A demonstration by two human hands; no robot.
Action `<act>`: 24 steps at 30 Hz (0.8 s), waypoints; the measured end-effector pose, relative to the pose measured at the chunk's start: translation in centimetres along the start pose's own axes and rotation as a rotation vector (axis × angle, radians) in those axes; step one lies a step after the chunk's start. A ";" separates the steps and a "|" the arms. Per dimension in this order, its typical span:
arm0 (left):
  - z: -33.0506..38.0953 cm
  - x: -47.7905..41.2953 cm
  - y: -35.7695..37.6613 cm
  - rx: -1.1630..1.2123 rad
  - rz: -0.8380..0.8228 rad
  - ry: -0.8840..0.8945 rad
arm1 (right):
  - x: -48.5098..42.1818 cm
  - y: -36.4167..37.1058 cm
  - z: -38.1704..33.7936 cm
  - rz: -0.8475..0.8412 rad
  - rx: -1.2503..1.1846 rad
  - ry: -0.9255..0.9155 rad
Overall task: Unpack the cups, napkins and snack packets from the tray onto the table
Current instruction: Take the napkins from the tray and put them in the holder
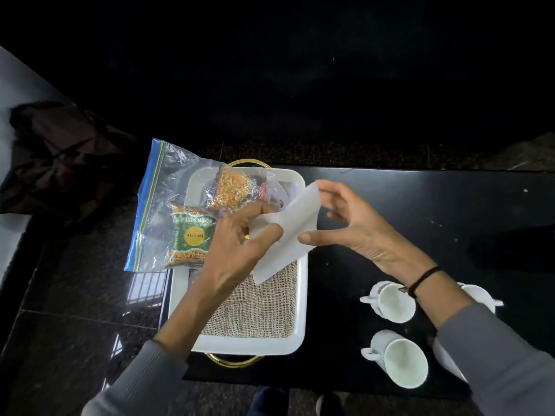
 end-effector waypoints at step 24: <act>-1.4 -0.8 4.8 0.270 -0.161 -0.572 | 4.5 -4.2 4.8 0.156 -0.433 0.179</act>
Point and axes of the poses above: each hand's wrist, its own x-axis away from the middle knuckle, its own y-axis out of the palm, z = x × y, the point moved 1 cm from there along -x, towards the middle knuckle, and after that the axes turned 7 degrees about z, right-handed, at the moved point
